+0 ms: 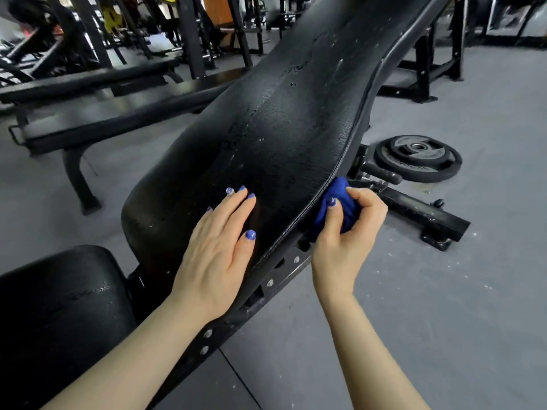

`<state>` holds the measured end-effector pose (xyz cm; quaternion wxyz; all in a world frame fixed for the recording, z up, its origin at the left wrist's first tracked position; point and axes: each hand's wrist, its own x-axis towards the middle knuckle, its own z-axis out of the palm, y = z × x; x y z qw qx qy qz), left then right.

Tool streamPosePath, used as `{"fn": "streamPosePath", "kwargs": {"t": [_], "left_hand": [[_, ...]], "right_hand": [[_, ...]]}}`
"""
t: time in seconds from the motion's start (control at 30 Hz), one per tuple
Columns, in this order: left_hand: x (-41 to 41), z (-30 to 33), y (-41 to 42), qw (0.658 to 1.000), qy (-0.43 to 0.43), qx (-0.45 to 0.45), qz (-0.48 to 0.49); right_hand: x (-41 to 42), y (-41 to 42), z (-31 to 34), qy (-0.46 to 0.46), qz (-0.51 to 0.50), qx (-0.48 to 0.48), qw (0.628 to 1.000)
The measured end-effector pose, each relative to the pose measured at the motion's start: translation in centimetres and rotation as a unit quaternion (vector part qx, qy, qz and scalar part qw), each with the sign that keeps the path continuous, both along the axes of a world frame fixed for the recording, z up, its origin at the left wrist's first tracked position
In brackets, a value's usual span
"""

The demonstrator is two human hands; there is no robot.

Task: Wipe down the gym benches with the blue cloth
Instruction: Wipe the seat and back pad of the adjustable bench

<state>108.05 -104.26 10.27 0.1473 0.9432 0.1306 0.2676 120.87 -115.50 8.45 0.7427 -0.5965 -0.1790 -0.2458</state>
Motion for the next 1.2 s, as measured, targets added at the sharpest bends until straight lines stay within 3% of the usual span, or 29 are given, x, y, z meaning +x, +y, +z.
{"fn": "streamPosePath", "kwargs": {"t": [0.2, 0.4, 0.6, 0.8, 0.83, 1.0, 1.2], "left_hand": [[-0.1, -0.1, 0.1, 1.000, 0.007, 0.011, 0.008], [-0.2, -0.1, 0.0, 1.000, 0.005, 0.012, 0.013], [-0.2, -0.1, 0.1, 1.000, 0.001, 0.014, 0.020], [-0.5, -0.1, 0.2, 1.000, 0.000, 0.009, 0.009], [-0.5, 0.0, 0.2, 1.000, 0.002, 0.008, 0.010], [-0.4, 0.3, 0.0, 1.000, 0.020, 0.005, 0.015], [-0.7, 0.7, -0.1, 0.999, 0.034, 0.007, 0.022]], "right_hand": [[1.9, -3.3, 2.4, -0.151, 0.003, -0.195, 0.969], [6.8, -3.1, 8.4, -0.209, -0.028, -0.365, 0.907], [0.3, -3.2, 5.2, -0.319, -0.009, -0.415, 0.852], [-1.6, -3.8, 4.9, -0.407, 0.079, -0.505, 0.757], [-0.4, -4.1, 5.6, -0.399, 0.075, -0.513, 0.756], [3.1, -4.3, 8.0, -0.255, -0.020, -0.453, 0.854], [-2.9, -3.5, 5.1, -0.295, 0.014, -0.465, 0.835]]}}
